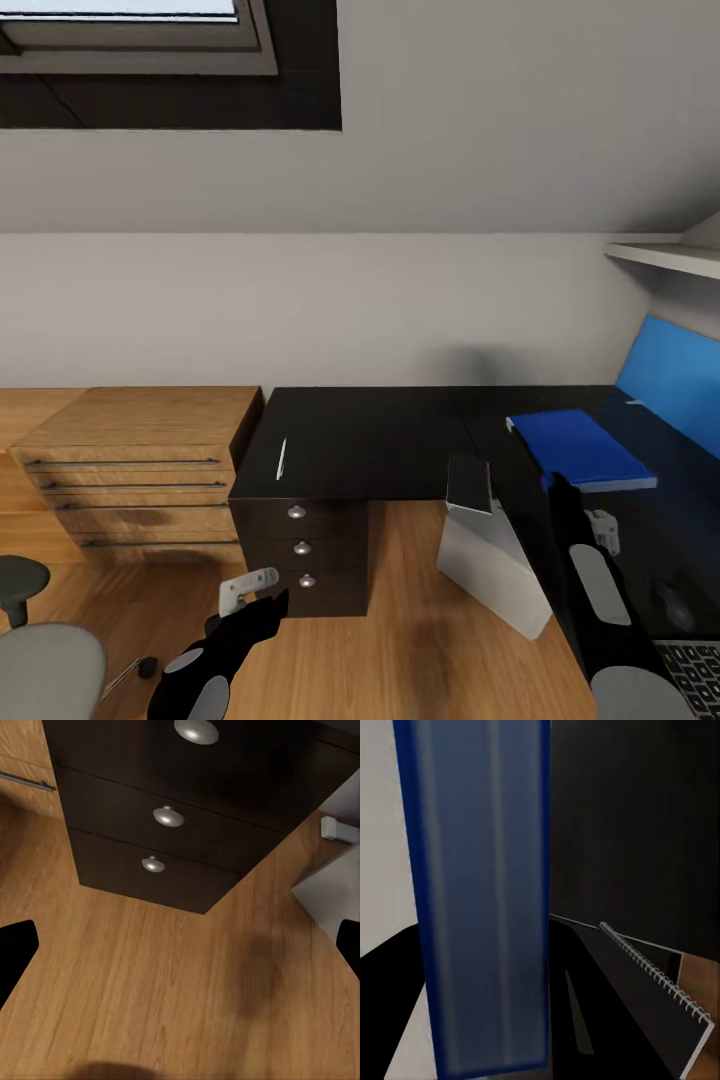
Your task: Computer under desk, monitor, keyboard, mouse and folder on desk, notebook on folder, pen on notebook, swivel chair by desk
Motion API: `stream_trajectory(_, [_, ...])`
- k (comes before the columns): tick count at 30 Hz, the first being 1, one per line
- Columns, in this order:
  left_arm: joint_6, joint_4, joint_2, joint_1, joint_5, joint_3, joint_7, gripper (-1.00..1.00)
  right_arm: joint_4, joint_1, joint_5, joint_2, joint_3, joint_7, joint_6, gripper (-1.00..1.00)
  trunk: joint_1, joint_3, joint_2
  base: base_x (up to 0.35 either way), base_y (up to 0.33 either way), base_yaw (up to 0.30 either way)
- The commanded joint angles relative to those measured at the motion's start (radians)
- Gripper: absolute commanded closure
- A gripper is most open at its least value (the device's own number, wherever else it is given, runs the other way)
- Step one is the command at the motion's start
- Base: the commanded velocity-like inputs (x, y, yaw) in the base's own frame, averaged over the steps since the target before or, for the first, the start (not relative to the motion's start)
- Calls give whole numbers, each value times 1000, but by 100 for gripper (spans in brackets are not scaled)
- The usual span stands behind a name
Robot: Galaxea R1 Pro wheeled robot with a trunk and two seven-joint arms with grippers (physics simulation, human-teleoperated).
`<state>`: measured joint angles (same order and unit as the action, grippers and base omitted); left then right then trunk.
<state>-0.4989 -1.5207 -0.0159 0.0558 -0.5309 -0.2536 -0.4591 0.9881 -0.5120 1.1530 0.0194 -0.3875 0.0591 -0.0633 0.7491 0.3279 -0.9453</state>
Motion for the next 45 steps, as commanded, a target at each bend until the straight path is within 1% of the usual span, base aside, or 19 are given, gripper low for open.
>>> stream_trajectory(1, [-1,-1,-1,1,-9,-3,-10,-100,-62,-35,12,0,2,5,-40,100,0,1,-1,0,0,0])
stream_trajectory(2, [-1,-1,-1,1,-9,-3,-10,-100,-91,-50,13,1,2,5,-66,100,0,1,-1,0,0,0])
stream_trajectory(6, [-1,-1,-1,1,-9,-3,-10,-100,-131,-72,16,-1,0,4,-123,100,0,1,-1,0,0,0])
stream_trajectory(10, [-1,-1,-1,1,-10,-3,-10,-100,-143,-77,20,-5,-10,2,-139,100,0,1,-1,0,0,0])
stream_trajectory(12, [-1,0,-1,1,-10,-4,-10,-100,-151,-78,50,-16,-17,0,-142,100,0,1,-1,0,0,0])
stream_trajectory(15, [-1,0,-1,1,-10,-4,-10,-100,-153,-78,81,-19,-19,-1,-144,100,0,1,-1,0,0,-53])
stream_trajectory(17, [-2,0,-1,1,-12,-4,-8,-100,-155,-79,118,-20,-20,-1,-145,100,0,1,-1,0,0,-174])
stream_trajectory(21, [-4,0,-1,1,-15,-4,-1,-100,-156,-78,143,-20,-20,-1,-144,100,0,1,-1,0,0,-164])
stream_trajectory(26, [-4,-1,-1,1,-17,-4,0,-100,-157,-77,149,-20,-21,-1,-144,100,0,1,-1,0,0,-25])
stream_trajectory(35, [-3,-6,-1,1,-17,-4,0,-100,-156,-76,146,-18,-20,3,-142,100,0,1,-1,0,0,-2])
stream_trajectory(40, [-5,-31,-1,1,-17,-4,0,-100,-154,-76,139,-16,-19,-6,-148,100,0,1,-1,0,0,0])
stream_trajectory(42, [-5,-36,-1,1,-17,-3,0,-100,-153,-75,137,-16,-19,-19,-150,100,0,1,-1,0,0,0])
stream_trajectory(45, [-5,-39,-1,1,-17,-3,-1,-100,-152,-75,132,-19,-18,-62,-152,100,0,1,-1,0,0,0])
